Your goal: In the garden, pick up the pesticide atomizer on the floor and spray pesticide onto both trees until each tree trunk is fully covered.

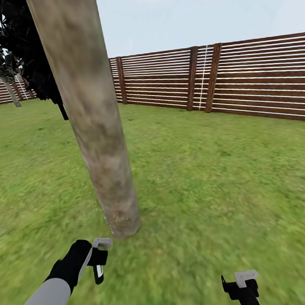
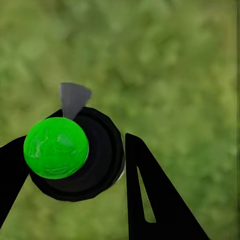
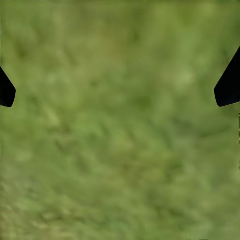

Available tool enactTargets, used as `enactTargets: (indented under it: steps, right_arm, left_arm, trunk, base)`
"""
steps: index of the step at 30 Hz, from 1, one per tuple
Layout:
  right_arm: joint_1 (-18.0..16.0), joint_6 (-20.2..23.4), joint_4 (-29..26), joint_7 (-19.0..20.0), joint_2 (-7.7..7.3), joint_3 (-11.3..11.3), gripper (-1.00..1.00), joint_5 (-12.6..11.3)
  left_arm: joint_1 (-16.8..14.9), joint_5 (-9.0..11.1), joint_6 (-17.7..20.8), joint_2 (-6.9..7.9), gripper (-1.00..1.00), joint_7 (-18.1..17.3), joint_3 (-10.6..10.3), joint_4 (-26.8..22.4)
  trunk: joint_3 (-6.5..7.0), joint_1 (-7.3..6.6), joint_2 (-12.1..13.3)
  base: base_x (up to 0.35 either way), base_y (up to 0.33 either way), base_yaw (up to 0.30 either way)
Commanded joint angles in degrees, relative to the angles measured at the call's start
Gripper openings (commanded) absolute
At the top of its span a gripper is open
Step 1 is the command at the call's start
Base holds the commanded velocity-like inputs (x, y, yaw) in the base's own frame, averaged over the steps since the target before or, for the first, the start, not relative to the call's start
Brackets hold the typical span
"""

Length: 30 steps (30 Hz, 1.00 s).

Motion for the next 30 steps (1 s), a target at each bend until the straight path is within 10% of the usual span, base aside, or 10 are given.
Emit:
enactTargets:
  steps: [1, 8, 14, 19, 24, 30]
  right_arm:
    - [-0.03, -0.17, 0.07, -0.25, 0.0, -0.37, 1.0, 0.6]
    - [-0.03, -0.17, 0.09, -0.26, 0.0, -0.37, 1.0, 0.53]
    - [-0.03, -0.17, 0.14, -0.35, 0.04, -0.35, 1.0, 0.59]
    - [-0.03, -0.17, 0.14, -0.36, 0.09, -0.36, 1.0, 0.59]
    - [-0.03, -0.17, 0.14, -0.41, 0.0, -0.43, 1.0, 0.61]
    - [-0.03, -0.17, 0.14, -0.42, 0.0, -0.44, 1.0, 0.61]
  left_arm:
    - [-0.19, -0.69, 0.15, -0.29, -1.0, -0.5, 0.24, -0.23]
    - [-0.82, -0.73, 1.05, -1.38, -1.0, -0.09, 0.14, -6.2]
    - [-2.15, -0.78, 15.12, -1.35, -1.0, -0.96, -0.57, -20.61]
    - [-8.56, -0.69, 17.47, -0.68, -1.0, -1.36, -4.43, -23.02]
    - [-9.18, -0.87, 17.45, 4.91, -1.0, -10.38, -6.52, -21.01]
    - [-9.15, -0.83, 17.53, 5.63, -1.0, -11.39, -8.12, -20.82]
  trunk:
    - [-0.05, -0.01, -0.02]
    - [-0.05, -0.01, -0.02]
    - [-0.05, -0.01, -0.02]
    - [-0.05, -0.01, -0.02]
    - [-0.05, -0.01, -0.02]
    - [-0.05, -0.01, -0.02]
  base:
    - [-0.049, -0.183, 0.229]
    - [-0.026, -0.262, 0.267]
    - [0.057, -0.083, 0.048]
    - [0.001, -0.001, 0.0]
    - [0.0, 0.0, 0.0]
    - [0.0, -0.172, 0.0]
